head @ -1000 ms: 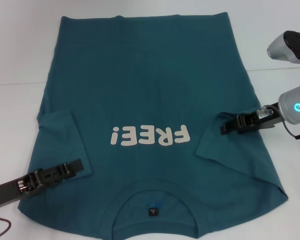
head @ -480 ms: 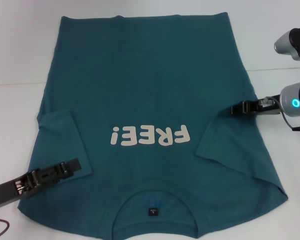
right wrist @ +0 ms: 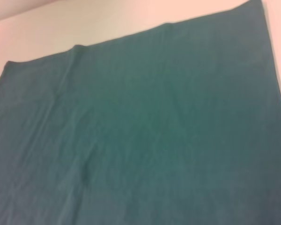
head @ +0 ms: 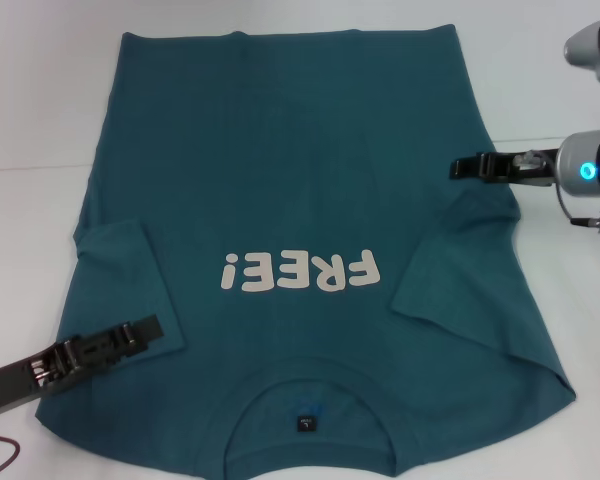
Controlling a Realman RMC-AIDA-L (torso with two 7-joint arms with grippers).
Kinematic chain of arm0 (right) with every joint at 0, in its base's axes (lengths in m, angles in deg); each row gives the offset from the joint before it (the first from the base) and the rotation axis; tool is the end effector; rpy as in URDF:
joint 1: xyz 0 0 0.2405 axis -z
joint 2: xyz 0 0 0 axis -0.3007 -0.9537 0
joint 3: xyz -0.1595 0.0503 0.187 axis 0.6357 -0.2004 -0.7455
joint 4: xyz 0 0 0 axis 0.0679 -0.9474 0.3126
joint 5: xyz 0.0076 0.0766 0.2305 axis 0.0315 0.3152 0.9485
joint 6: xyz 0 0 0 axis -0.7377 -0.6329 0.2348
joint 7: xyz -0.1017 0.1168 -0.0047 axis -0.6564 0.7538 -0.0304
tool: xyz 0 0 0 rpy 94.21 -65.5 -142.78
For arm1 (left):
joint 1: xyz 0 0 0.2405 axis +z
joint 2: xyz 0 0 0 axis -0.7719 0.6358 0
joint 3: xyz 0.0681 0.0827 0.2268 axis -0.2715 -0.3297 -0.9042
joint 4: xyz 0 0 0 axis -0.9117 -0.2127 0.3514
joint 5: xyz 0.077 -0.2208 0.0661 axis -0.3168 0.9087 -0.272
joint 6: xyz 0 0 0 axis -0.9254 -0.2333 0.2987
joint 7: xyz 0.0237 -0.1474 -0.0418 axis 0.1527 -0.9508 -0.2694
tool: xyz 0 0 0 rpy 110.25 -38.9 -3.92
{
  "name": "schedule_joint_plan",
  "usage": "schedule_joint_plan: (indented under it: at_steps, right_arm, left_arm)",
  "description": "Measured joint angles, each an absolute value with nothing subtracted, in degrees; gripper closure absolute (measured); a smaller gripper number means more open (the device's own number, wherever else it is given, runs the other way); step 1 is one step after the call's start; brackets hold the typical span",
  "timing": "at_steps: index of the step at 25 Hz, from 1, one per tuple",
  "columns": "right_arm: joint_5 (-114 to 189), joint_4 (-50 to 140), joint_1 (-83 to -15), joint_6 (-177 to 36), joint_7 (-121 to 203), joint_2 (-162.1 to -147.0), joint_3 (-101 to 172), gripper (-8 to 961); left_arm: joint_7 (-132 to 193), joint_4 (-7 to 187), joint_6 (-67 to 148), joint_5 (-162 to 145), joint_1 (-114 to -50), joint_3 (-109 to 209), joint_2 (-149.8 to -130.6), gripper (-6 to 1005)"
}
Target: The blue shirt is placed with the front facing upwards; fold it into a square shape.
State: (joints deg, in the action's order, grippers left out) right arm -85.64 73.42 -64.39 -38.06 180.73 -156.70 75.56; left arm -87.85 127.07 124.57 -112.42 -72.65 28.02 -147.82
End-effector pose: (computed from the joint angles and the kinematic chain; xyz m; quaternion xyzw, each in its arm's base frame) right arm 0.2762 0.5014 0.0215 -0.7364 0.5462 0.1184 0.3812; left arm -0.3216 0.3130 0.0021 -0.7248 -0.5913 -0.3448 0.0785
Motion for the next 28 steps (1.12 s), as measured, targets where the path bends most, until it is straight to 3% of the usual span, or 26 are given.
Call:
schedule_joint_plan:
  at_steps: [6, 13, 16, 25, 28]
  right_arm:
    - [-85.26, 76.86, -62.41, -26.48, 180.77, -154.61, 75.46, 351]
    - [-74.82, 85.47, -55.44, -10.99, 174.86, -155.15, 75.43, 347]
    - [-68.63, 85.67, -53.49, -7.33, 169.75, -154.67, 75.38, 345]
    - [-67.80, 85.06, -54.00, -1.19, 170.78, -153.96, 75.47, 340]
    - [-67.62, 85.51, -54.00, 1.37, 172.96, -153.86, 75.37, 206]
  left_arm:
    - [-87.85, 127.27, 124.40, -112.42, -72.50, 28.16, -147.77, 449]
    - [-87.83, 127.25, 124.39, -112.42, -72.36, 33.80, -147.52, 447]
    - [-87.16, 127.10, 125.21, -112.42, -72.23, 36.94, -147.27, 446]
    - [-90.13, 127.10, 126.68, -113.27, -72.14, 37.51, -146.28, 442]
    - [-93.71, 127.84, 126.46, -114.88, -72.05, 37.74, -145.71, 442]
